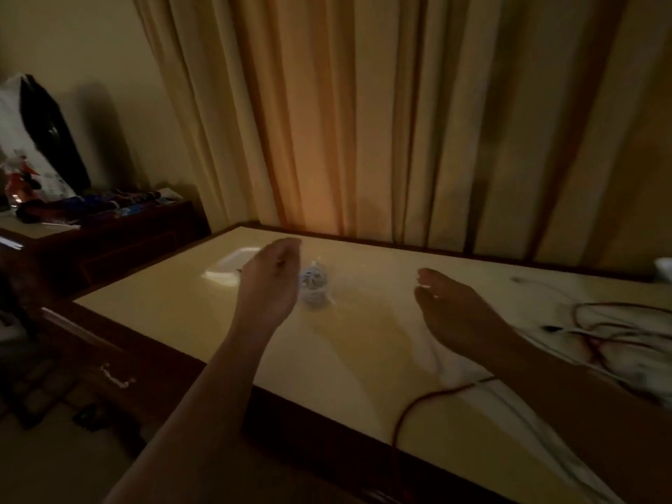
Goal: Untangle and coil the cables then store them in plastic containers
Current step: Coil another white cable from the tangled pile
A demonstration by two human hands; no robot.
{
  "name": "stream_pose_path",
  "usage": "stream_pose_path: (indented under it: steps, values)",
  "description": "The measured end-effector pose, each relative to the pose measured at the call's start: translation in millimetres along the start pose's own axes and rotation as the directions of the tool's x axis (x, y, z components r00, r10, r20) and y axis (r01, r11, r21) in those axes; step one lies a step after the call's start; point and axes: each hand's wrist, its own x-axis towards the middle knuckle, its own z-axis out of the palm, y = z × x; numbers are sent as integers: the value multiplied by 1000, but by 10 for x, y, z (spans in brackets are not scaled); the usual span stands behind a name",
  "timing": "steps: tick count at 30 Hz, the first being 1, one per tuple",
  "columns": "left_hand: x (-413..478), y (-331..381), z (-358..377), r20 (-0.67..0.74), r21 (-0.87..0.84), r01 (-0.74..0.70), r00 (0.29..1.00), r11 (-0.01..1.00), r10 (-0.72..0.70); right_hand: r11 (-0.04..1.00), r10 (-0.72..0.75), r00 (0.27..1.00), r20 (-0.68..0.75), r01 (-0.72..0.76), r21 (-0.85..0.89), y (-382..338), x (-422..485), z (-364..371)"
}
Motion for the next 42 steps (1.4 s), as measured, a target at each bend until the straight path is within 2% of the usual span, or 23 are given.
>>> stream_pose_path:
  steps: [3, 5, 9, 11, 13, 15, 17, 20, 22, 24, 26, 28, 31, 33, 35, 38, 40, 42]
  values:
    - [-491, 580, 328, 208, -129, -77, 973, 989, 103, 993, -107, 993, -50, 105, -53, 136, -246, -238]
    - [-706, 878, 554, 269, -189, -137, 945, 972, 185, 983, -156, 985, -71, 148, -112, 271, -381, -435]
    - [-879, 1288, 948, 400, -169, -254, 865, 952, 302, 971, -157, 976, -150, 124, -205, 645, -543, -879]
    - [-870, 1417, 1151, 491, -86, -285, 821, 955, 290, 975, -90, 984, -156, 55, -216, 860, -576, -1099]
    - [-806, 1495, 1348, 596, 34, -317, 768, 948, 235, 958, -13, 996, -83, -12, -288, 1063, -582, -1283]
    - [-745, 1523, 1521, 695, 151, -358, 701, 921, 159, 937, 35, 999, 15, -28, -348, 1232, -591, -1405]
    - [-713, 1535, 1654, 765, 223, -452, 630, 864, 132, 937, 21, 997, 68, 5, -349, 1360, -620, -1488]
    - [-664, 1561, 1730, 815, 163, -549, 543, 820, 201, 932, -42, 996, 78, 67, -356, 1502, -653, -1572]
    - [-605, 1588, 1710, 837, 101, -452, 520, 886, 171, 913, -77, 994, 78, 102, -396, 1611, -643, -1642]
    - [-520, 1611, 1710, 838, 93, -343, 534, 935, 113, 894, -66, 993, 102, 104, -436, 1751, -619, -1731]
    - [-438, 1597, 1806, 786, 101, -325, 605, 940, 124, 888, -40, 992, 115, 89, -452, 1905, -598, -1832]
    - [-394, 1621, 1958, 734, 84, -333, 658, 939, 167, 912, -28, 997, 69, 53, -407, 1951, -594, -1914]
    - [-394, 1734, 2251, 749, 89, -400, 630, 912, 203, 965, -42, 987, -153, 0, -263, 1948, -419, -1969]
    - [-408, 1824, 2414, 751, 91, -430, 622, 898, 222, 962, -38, 973, -226, -25, -272, 1944, -153, -1951]
    - [-413, 1867, 2509, 739, 84, -446, 628, 891, 245, 919, 39, 988, -152, -95, -383, 1943, 109, -1893]
    - [-372, 1863, 2568, 726, 56, -444, 633, 894, 269, 765, 177, 984, 21, -124, -632, 1919, 340, -1812]
    - [-331, 1867, 2584, 693, 29, -465, 647, 885, 317, 747, 153, 988, -13, -124, -653, 1871, 394, -1840]
    - [-307, 1910, 2585, 650, -43, -475, 655, 879, 385, 816, 15, 995, -97, -68, -574, 1818, 437, -1920]
